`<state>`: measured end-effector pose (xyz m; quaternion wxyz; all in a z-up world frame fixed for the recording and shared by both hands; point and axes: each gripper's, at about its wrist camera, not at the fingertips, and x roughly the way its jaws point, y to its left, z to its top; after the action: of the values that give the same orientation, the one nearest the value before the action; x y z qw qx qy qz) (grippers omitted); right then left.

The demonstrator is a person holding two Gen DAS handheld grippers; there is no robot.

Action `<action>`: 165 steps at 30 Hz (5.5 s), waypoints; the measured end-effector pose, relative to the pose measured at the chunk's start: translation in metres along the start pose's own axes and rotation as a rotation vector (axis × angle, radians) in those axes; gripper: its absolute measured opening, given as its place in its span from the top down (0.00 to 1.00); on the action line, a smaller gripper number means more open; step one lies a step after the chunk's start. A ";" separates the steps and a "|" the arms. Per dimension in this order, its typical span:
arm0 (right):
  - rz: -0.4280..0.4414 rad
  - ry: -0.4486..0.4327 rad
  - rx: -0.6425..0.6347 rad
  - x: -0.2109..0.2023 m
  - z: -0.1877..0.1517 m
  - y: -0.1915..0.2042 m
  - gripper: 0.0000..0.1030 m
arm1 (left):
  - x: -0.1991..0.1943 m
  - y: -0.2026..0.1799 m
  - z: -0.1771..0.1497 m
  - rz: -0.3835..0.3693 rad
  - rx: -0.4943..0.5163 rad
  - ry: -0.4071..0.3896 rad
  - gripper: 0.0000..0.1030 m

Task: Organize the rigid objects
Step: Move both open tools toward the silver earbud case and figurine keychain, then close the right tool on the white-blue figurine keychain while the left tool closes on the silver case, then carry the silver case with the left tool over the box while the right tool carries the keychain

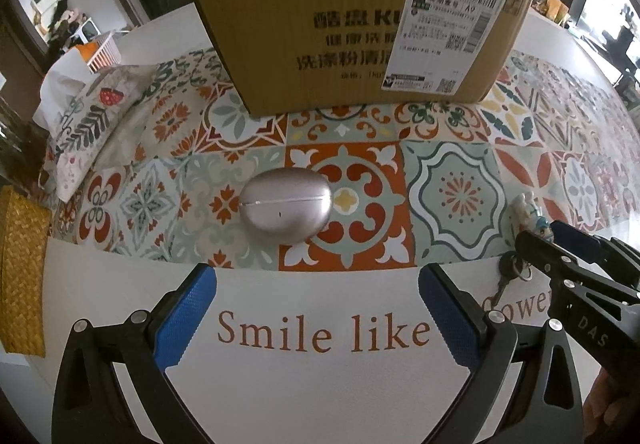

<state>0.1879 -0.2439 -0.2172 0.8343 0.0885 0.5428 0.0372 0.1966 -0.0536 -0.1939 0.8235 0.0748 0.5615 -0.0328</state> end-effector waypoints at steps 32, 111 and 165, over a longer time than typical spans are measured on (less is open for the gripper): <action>0.021 -0.058 0.020 -0.028 0.005 0.017 0.73 | -0.011 0.016 0.002 -0.091 -0.016 -0.038 0.00; 0.054 -0.222 -0.028 -0.089 0.052 0.071 0.73 | -0.071 0.054 0.046 -0.203 -0.046 -0.281 0.37; 0.061 -0.354 -0.135 -0.104 0.206 0.086 0.73 | -0.089 0.064 0.199 -0.209 0.034 -0.370 0.37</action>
<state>0.3366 -0.1981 -0.0257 0.9194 0.0539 0.3808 0.0825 0.3560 -0.0253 -0.0345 0.9033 0.0229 0.4045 -0.1408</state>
